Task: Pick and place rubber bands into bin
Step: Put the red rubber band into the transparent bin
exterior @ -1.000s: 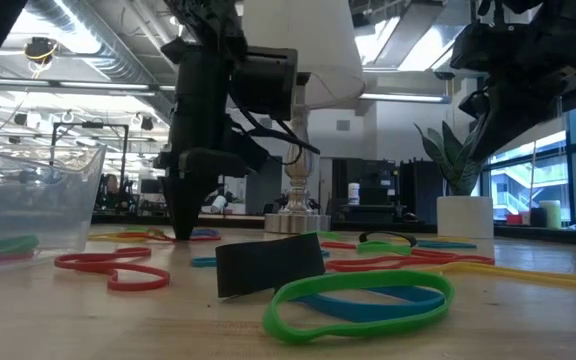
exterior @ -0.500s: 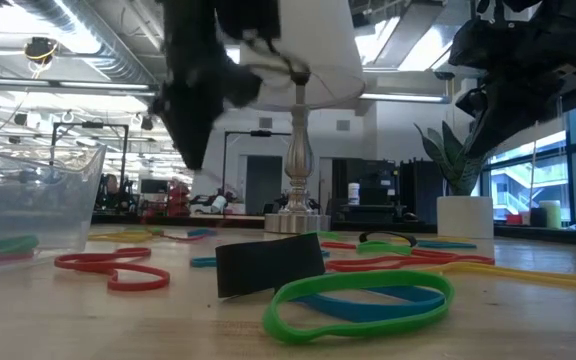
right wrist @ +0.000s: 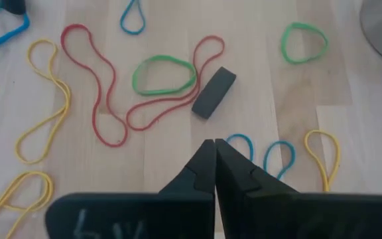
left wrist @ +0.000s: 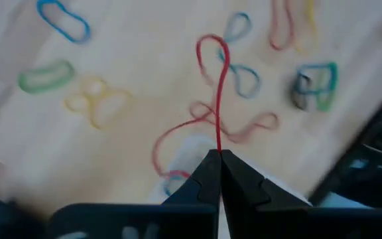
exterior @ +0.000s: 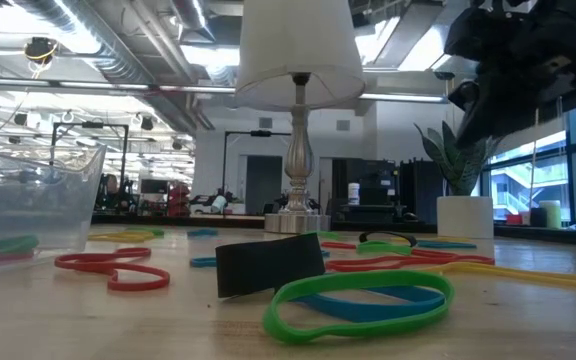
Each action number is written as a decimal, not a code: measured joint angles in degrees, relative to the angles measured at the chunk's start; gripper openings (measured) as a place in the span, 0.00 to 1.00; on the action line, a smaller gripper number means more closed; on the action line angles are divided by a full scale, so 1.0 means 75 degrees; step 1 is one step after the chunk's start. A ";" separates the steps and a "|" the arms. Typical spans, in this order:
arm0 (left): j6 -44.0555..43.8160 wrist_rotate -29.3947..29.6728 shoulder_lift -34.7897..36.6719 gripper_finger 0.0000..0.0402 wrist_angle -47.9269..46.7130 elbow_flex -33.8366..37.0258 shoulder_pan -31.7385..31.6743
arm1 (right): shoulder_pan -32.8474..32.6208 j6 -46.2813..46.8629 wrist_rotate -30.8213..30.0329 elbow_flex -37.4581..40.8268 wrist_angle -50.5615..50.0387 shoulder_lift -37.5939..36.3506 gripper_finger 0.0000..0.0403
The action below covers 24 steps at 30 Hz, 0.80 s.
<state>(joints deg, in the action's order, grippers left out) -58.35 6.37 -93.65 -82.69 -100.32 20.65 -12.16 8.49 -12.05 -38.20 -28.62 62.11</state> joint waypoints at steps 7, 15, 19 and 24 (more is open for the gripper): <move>-0.1767 -0.0627 -0.0353 0.00 -0.0208 -0.0312 0.1197 | 0.0000 0.0030 -0.0001 0.0000 0.0111 0.0000 0.01; -0.1811 -0.0770 -0.1592 0.01 -0.0393 -0.0299 0.1711 | -0.0003 0.0046 -0.0001 0.0000 0.0244 0.0003 0.01; -0.1625 -0.1195 -0.2410 0.00 -0.0715 -0.0297 0.1736 | 0.0000 0.0052 -0.0002 0.0000 0.0323 0.0006 0.01; -0.0971 -0.1616 -0.3082 0.00 -0.0725 -0.0296 0.1790 | -0.0001 0.0055 -0.0001 0.0000 0.0431 0.0006 0.01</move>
<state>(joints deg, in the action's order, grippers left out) -65.63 -5.75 -116.76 -88.12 -102.54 34.07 -12.17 8.91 -12.05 -38.20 -25.39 62.15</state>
